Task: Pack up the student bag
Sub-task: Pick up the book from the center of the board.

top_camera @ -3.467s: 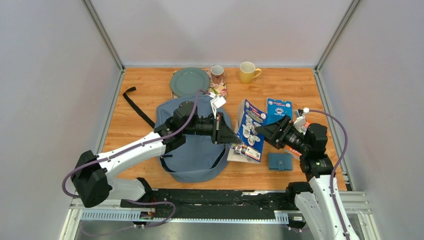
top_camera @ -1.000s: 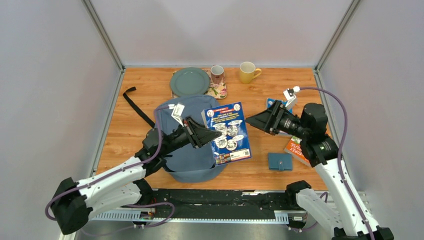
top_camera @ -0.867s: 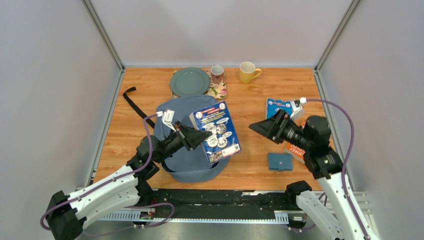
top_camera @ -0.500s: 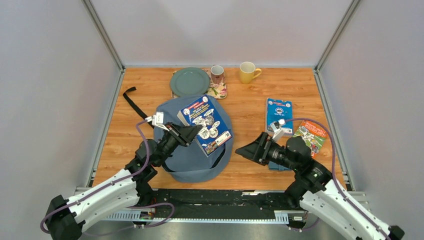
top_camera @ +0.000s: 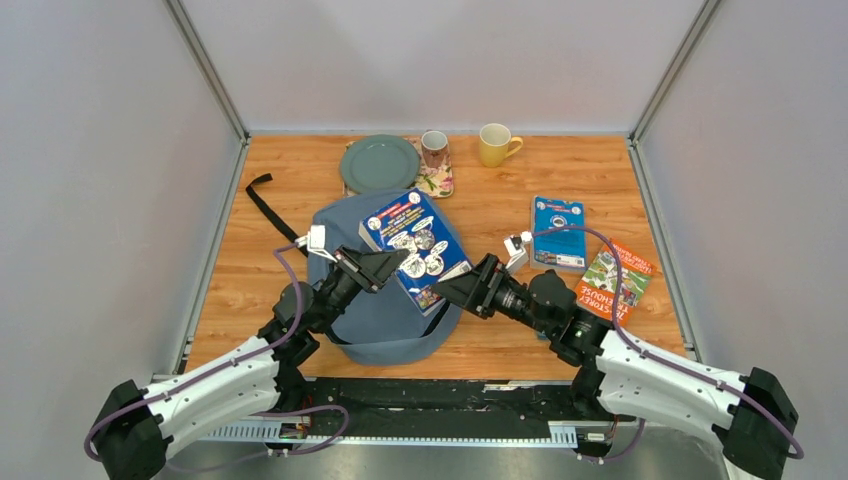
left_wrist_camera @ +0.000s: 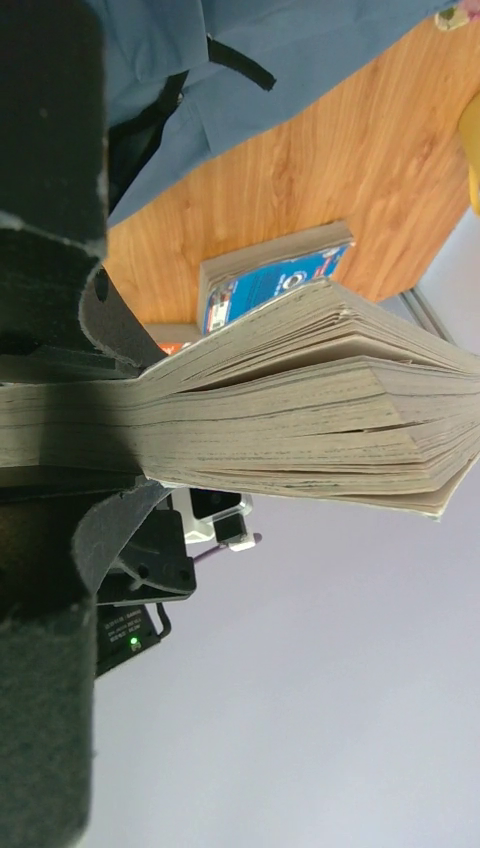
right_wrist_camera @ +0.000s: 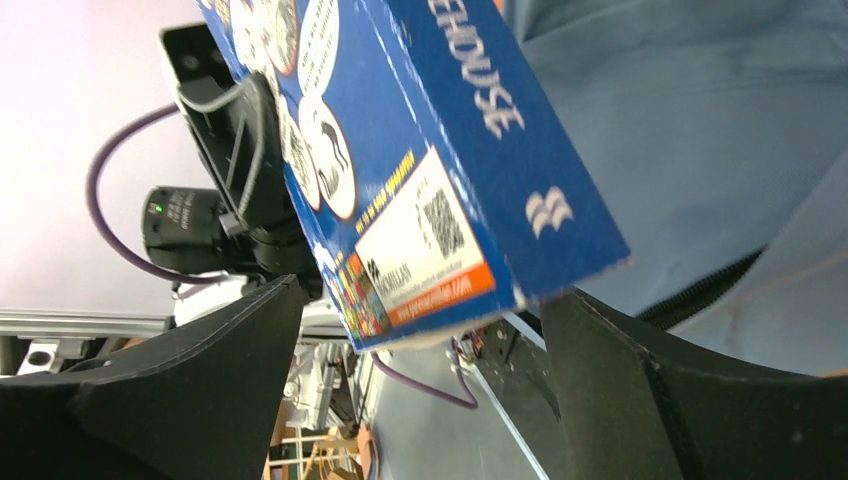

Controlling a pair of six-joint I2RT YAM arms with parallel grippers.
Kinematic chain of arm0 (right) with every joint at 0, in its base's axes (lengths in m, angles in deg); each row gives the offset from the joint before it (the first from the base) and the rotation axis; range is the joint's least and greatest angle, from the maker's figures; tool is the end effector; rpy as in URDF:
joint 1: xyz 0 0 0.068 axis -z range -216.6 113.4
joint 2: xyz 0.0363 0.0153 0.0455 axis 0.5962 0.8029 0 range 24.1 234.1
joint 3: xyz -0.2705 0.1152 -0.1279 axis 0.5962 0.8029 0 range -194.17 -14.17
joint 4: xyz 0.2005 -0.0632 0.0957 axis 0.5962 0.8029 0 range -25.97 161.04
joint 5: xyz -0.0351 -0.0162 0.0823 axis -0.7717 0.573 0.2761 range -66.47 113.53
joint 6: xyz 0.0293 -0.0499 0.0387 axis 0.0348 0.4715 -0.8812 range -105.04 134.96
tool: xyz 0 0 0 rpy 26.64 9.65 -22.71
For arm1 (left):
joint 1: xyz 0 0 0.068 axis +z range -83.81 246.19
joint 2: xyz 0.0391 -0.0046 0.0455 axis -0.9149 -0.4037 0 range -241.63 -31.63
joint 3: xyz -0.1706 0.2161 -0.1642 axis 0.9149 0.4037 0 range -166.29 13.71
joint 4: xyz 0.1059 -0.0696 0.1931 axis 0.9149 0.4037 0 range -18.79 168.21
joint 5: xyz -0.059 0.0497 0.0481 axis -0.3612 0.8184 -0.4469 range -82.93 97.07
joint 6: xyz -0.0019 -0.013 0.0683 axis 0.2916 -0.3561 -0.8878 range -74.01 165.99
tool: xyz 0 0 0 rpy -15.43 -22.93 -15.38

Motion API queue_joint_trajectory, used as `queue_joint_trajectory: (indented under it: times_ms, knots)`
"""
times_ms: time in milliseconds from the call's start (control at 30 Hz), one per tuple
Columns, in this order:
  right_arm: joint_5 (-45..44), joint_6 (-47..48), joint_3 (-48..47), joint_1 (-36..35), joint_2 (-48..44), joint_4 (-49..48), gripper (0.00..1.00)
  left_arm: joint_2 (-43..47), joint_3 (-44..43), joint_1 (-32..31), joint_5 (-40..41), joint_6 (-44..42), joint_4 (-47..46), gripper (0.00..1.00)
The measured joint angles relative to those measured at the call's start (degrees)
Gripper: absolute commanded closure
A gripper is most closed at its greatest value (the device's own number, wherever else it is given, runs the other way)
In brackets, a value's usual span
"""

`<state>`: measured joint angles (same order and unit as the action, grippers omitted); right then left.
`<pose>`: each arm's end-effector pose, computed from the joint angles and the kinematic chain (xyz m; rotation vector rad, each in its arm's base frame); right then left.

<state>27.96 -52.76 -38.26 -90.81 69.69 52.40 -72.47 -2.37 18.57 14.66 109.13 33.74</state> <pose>0.0834 0.1232 0.2929 0.1744 2.0373 1.5414 0.0916 -0.0894 0.3125 -0.3307 1.4915 -1.5094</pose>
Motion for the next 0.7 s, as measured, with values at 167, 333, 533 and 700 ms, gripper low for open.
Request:
queue_joint_trajectory:
  times_ms: [167,333,533,700]
  knots:
    - [-1.62,-0.68,0.0,0.0,3.02,-7.48,0.17,-0.55,0.72,-0.02,-0.74,1.9,-2.62,1.0]
    - [-2.29,-2.08,0.09,-0.02,5.35,-12.9,0.6,-1.44,0.87,-0.02,-1.81,3.52,-4.9,1.0]
    - [-2.51,-4.37,1.16,-0.42,4.07,-16.06,1.0,-0.81,2.21,0.09,-2.38,4.61,-6.75,0.38]
    - [-5.7,-1.46,1.68,-0.81,-5.27,-5.05,1.0,5.05,-0.74,0.0,-3.54,-2.29,11.8,0.26]
